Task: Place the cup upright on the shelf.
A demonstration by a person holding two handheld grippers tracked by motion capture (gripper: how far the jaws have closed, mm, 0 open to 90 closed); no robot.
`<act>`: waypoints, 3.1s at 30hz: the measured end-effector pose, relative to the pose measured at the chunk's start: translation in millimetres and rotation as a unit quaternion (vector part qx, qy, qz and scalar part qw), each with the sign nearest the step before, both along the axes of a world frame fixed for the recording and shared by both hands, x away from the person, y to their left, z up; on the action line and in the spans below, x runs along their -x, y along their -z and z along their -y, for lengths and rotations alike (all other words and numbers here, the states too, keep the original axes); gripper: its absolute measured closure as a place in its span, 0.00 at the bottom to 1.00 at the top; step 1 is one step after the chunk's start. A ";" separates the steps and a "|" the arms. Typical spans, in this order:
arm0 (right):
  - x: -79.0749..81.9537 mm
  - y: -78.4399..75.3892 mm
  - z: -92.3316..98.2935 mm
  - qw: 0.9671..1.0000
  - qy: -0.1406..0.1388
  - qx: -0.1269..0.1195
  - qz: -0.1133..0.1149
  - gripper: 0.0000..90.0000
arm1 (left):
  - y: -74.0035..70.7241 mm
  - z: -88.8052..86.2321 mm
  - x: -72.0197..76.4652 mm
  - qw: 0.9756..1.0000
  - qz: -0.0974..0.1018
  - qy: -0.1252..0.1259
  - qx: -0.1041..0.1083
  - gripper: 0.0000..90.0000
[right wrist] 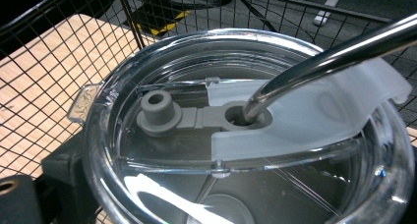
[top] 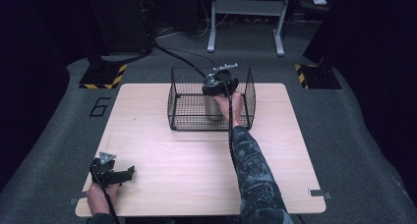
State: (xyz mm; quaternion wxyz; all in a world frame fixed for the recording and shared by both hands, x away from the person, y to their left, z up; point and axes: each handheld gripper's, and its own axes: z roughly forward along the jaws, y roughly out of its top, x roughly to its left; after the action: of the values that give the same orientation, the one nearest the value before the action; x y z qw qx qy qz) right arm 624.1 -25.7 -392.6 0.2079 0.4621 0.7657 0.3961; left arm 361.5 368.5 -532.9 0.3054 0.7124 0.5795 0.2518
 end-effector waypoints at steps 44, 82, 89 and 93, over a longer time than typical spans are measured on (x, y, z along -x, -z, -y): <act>15.6 12.5 9.1 1.000 -0.023 0.019 -0.002 0.04 | -0.2 0.0 0.1 1.000 -0.001 0.000 0.000 0.01; 82.3 -47.3 48.1 0.997 -0.074 0.019 -0.020 0.00 | -0.1 0.7 0.1 1.000 0.000 -0.002 0.003 0.01; 109.3 -57.0 59.5 0.996 -0.087 0.018 -0.010 0.00 | -0.1 0.7 0.1 1.000 0.000 -0.002 0.004 0.01; 133.1 -62.1 70.6 0.995 -0.099 0.030 0.011 0.00 | -0.1 0.6 0.0 1.000 0.000 -0.002 0.004 0.01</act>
State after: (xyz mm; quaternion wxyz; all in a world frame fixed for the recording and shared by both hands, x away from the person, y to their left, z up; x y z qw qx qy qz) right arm 491.0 -96.3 -330.5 0.1899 0.3731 0.8167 0.3972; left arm 361.4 367.8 -532.8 0.3075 0.7098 0.5823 0.2501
